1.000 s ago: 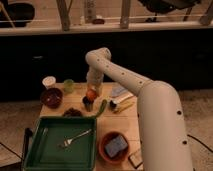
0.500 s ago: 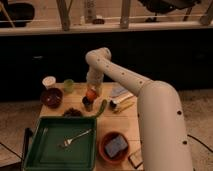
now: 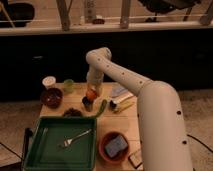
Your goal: Place apple in metal cup
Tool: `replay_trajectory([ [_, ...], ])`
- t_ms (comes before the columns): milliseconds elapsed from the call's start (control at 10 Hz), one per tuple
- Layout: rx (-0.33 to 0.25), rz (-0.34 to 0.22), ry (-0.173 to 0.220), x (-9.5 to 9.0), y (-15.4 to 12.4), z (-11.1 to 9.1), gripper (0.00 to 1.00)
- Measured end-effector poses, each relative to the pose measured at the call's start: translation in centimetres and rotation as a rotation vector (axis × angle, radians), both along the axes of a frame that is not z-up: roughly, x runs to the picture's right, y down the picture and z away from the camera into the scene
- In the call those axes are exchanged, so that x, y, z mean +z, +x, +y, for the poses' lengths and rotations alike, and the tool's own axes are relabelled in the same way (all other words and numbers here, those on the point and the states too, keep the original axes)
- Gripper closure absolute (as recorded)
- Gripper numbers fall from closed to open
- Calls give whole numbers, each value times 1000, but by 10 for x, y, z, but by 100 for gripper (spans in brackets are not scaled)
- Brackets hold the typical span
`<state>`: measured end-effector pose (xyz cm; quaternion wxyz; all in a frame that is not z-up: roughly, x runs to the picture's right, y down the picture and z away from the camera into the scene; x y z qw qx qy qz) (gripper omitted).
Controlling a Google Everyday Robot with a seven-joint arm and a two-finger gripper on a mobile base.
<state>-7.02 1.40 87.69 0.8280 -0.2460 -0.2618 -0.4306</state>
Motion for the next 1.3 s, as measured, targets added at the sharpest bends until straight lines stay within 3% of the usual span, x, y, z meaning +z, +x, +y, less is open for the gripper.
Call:
replay_trajectory([
  [1300,8,-9,-12,1,2,-3,100],
])
